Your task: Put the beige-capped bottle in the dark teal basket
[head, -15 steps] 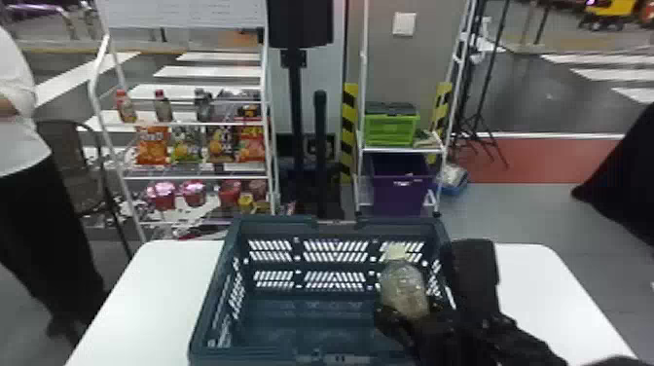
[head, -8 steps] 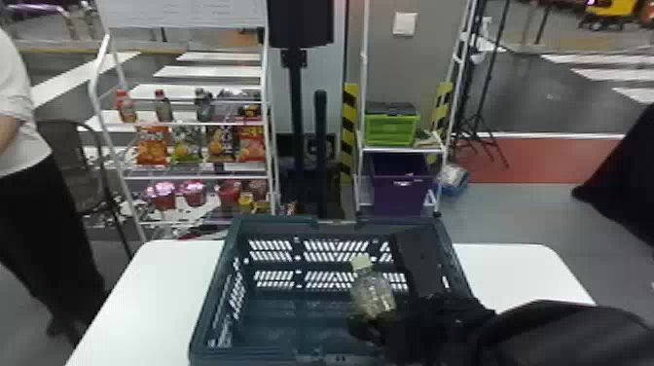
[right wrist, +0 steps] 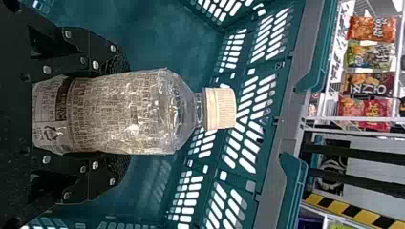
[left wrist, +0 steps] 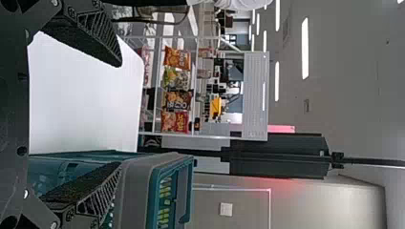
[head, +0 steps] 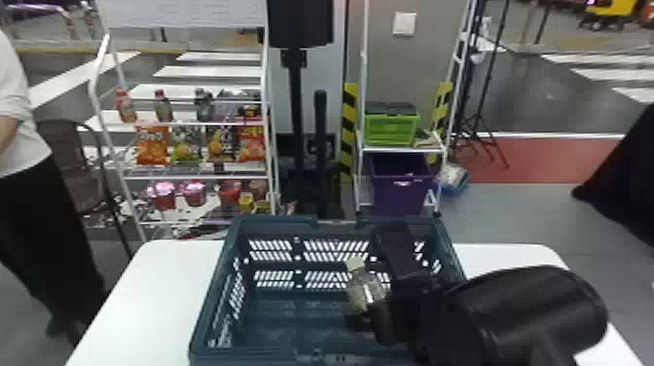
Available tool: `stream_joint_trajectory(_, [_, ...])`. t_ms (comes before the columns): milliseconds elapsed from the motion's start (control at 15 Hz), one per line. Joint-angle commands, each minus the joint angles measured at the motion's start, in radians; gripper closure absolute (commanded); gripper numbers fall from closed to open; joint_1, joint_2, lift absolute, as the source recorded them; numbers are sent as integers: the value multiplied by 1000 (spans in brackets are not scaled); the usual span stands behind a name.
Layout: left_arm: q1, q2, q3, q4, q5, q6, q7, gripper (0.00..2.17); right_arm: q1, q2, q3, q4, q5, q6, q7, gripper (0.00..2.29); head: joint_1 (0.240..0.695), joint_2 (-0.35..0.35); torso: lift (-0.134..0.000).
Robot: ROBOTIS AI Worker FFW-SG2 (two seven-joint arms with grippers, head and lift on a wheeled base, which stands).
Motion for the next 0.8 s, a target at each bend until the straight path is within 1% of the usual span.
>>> stream_joint_trajectory(0, [-5, -3, 7, 5, 10, 0, -2, 151, -37, 1, 1, 65, -11, -5, 0, 2189, 499, 0, 0])
stream_joint_trajectory(267, [-16, -5, 14, 12, 22, 0, -7, 151, -72, 1, 7, 145, -25, -36, 0, 2175, 499, 0, 0])
stream_joint_trajectory(400, [-20, -5, 15, 15, 28, 3, -9, 151, -80, 1, 3, 157, -59, -39, 0, 2115, 499, 0, 0])
stream_joint_trajectory(467, [-23, -5, 15, 17, 28, 3, -9, 151, -83, 1, 1, 160, -68, -39, 0, 2047, 499, 0, 0])
stream_joint_trajectory(533, [-25, -6, 15, 17, 30, 6, -9, 151, -86, 1, -1, 160, -74, -39, -2, 1841, 499, 0, 0])
stream_joint_trajectory(600, [-25, -6, 15, 17, 30, 6, -9, 151, -85, 1, -2, 160, -74, -45, -5, 1258, 499, 0, 0])
stream_joint_trajectory(667, [-26, -6, 17, 18, 30, 6, -9, 151, -86, 1, -2, 160, -74, -45, -6, 377, 499, 0, 0])
stream_joint_trajectory(733, [-29, -8, 17, 20, 31, 6, -9, 151, -86, 1, -2, 160, -74, -45, -9, 66, 499, 0, 0])
